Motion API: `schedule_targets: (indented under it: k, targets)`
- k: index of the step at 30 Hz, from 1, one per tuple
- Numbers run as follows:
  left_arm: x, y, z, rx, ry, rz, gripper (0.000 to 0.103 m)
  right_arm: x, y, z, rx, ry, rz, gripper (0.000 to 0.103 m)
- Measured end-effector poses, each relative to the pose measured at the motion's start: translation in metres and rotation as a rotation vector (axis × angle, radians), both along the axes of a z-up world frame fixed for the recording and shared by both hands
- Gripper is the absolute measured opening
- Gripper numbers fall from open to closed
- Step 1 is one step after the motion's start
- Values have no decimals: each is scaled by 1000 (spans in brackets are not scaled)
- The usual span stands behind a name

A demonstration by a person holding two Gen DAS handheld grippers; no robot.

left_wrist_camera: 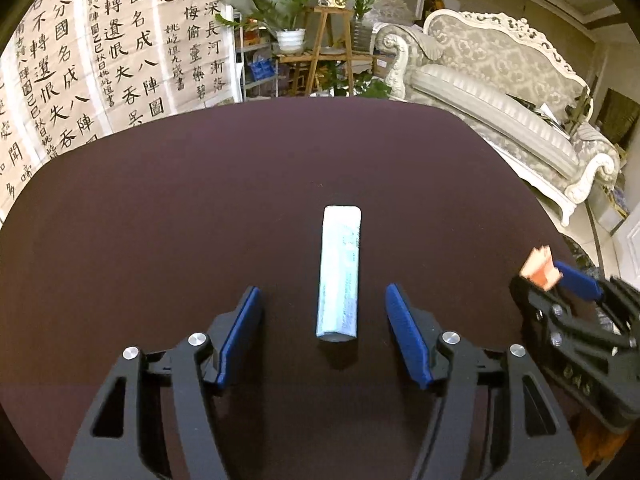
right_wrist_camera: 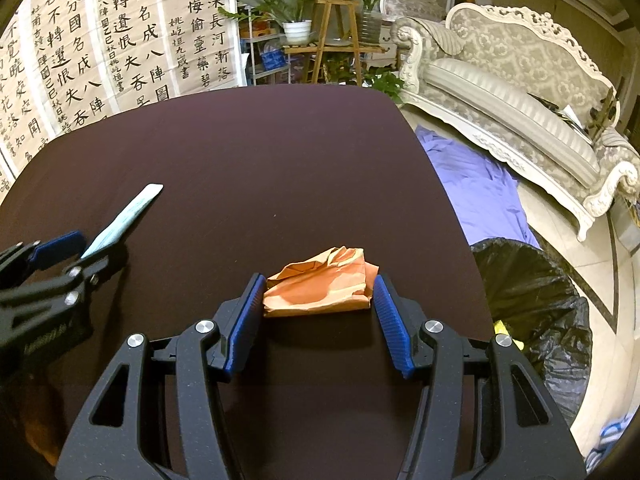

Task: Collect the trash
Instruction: 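Grasp the white-blue tube with the left gripper while the right holds the orange wrapper, then carry the tube and wrapper over the bin and open both grippers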

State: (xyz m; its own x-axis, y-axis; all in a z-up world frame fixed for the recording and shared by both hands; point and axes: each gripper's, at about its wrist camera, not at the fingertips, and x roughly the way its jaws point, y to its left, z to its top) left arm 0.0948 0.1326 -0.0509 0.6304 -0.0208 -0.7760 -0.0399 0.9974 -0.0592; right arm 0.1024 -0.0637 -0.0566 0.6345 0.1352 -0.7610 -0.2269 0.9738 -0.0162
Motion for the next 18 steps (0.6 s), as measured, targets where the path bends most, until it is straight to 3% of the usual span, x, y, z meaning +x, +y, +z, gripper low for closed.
schedule_targets:
  k: [1, 6, 18]
  targets:
    - [1, 0, 0, 5, -3, 3, 60, -1, 1, 0, -1, 0, 1, 54]
    - [-4, -1, 0, 15, -22, 1, 19, -6, 4, 1, -1, -3, 3, 54]
    - [-20, -5, 6, 19, -50, -1, 13, -28, 6, 8, 22, -31, 3, 54]
